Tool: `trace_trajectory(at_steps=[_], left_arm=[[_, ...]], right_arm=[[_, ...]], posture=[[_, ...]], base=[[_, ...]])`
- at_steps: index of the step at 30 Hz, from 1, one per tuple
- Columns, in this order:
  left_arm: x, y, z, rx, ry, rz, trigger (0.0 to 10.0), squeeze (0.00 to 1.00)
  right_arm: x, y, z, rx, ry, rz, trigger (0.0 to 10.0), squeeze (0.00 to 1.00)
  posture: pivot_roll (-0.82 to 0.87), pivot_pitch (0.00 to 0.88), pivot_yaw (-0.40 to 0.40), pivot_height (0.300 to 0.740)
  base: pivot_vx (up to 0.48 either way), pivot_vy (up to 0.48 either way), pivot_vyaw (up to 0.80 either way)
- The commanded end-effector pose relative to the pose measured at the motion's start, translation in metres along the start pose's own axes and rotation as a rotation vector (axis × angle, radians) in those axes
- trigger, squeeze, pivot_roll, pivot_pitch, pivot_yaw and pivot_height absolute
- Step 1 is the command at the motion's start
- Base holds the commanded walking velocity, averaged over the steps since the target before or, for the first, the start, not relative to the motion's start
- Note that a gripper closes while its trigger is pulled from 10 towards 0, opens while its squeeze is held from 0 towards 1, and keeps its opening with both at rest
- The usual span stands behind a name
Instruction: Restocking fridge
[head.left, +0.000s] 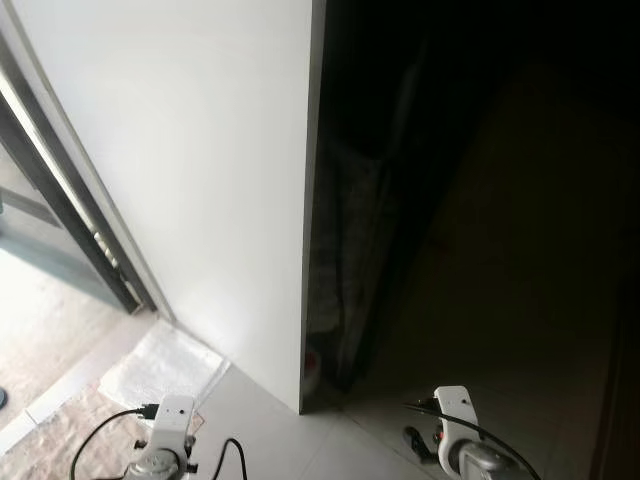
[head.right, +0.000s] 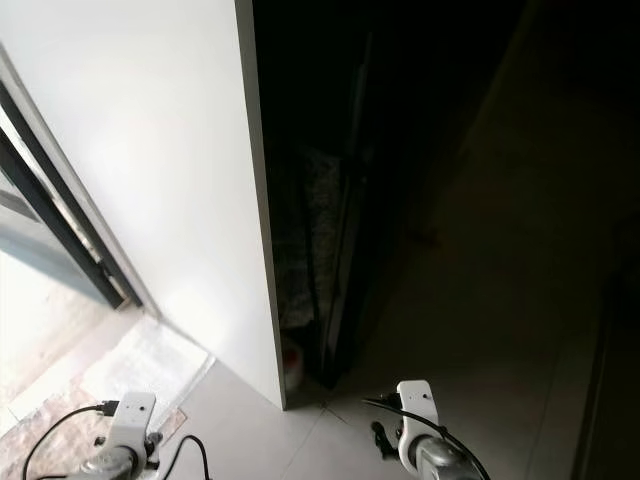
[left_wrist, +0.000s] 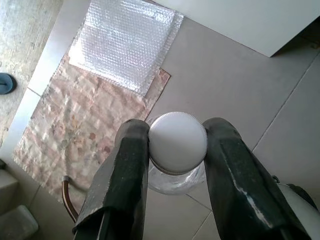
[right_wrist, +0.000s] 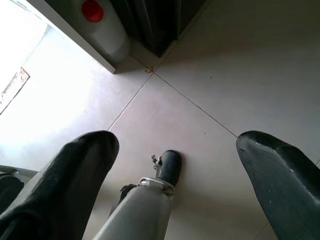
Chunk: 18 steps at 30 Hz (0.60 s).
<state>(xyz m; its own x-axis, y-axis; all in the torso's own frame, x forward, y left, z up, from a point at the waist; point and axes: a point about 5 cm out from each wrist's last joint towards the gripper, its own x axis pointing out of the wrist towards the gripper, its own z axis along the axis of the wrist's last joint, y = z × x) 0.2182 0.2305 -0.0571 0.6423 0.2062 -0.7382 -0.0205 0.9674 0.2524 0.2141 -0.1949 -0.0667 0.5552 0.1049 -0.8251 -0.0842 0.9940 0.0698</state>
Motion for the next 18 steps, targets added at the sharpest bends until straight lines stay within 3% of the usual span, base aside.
trace_trajectory(at_steps=[1,12,18], left_arm=[[0.0002,-0.0068,0.0014,-0.006,0.0,-0.02,10.0,0.0],[0.0002,-0.0064,0.0015,-0.005,0.002,-0.019,10.0,0.0],[0.0002,-0.0064,0.0016,-0.001,-0.001,-0.024,10.0,0.0]], right_arm=[[-0.0018,-0.0061,-0.0048,0.005,0.02,-0.017,10.0,0.0],[-0.0017,-0.0058,-0.0044,0.001,0.019,-0.016,10.0,0.0],[-0.0016,-0.0057,-0.0041,0.009,0.01,-0.021,10.0,0.0]], posture=[[-0.09,0.075,-0.007,0.74],[-0.09,0.076,-0.006,0.74],[-0.09,0.075,-0.006,0.74]], base=[[0.0,0.319,-0.74],[0.0,0.316,-0.69],[0.0,0.137,0.0]])
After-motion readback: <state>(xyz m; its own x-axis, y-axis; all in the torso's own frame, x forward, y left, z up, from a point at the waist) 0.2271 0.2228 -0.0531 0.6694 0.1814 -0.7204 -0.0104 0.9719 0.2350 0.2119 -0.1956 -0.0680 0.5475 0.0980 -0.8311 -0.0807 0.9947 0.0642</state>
